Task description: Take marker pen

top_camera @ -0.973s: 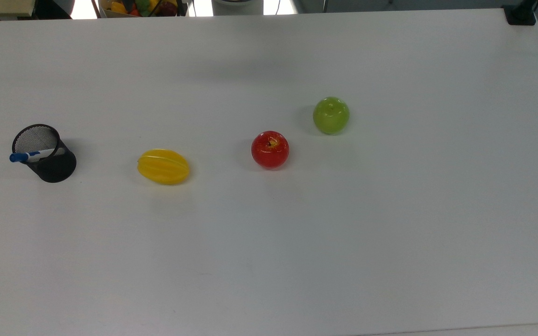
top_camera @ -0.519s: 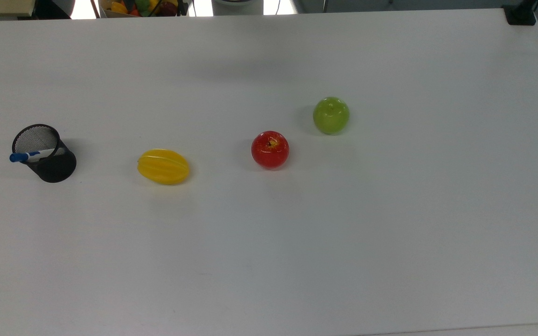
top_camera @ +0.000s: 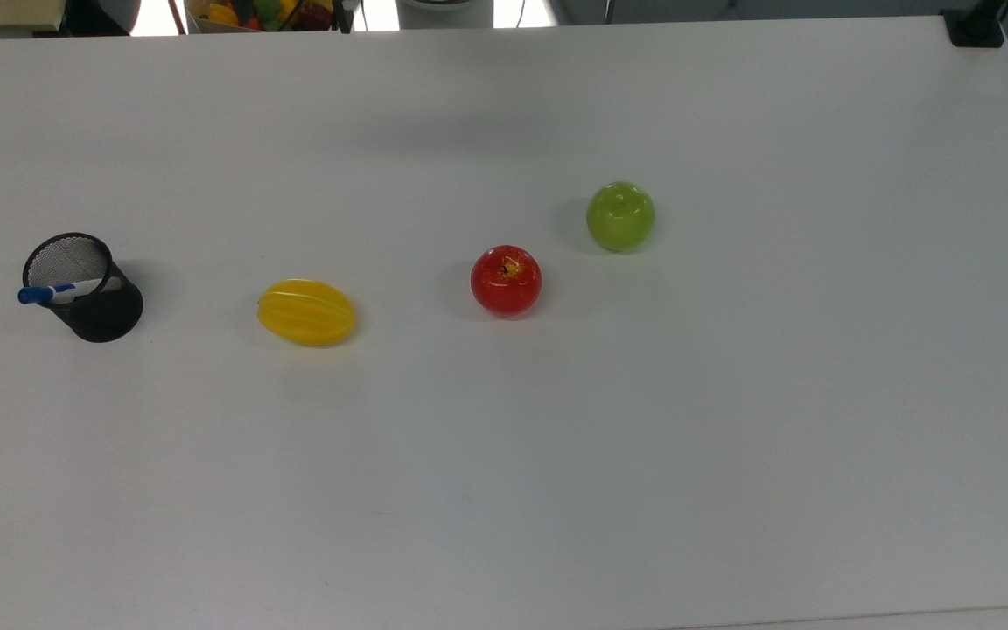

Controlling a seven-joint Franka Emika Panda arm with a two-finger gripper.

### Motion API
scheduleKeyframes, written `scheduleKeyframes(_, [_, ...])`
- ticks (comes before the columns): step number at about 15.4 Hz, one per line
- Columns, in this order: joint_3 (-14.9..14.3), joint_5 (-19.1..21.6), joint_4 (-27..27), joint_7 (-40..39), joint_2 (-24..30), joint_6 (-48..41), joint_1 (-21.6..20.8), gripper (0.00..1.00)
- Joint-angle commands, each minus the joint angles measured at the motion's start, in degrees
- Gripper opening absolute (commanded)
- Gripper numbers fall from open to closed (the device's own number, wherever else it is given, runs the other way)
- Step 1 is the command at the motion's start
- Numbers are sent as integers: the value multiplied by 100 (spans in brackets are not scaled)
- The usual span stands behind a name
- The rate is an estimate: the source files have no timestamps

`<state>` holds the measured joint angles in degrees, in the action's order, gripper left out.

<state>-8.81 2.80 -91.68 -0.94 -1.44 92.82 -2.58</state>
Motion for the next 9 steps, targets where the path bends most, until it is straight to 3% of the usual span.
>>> scheduleKeyframes(1, [11, -122, 36, -38, -58, -168, -23, 100])
scheduleKeyframes(9, [46, -228, 27, -46, -243, -150, -76, 100])
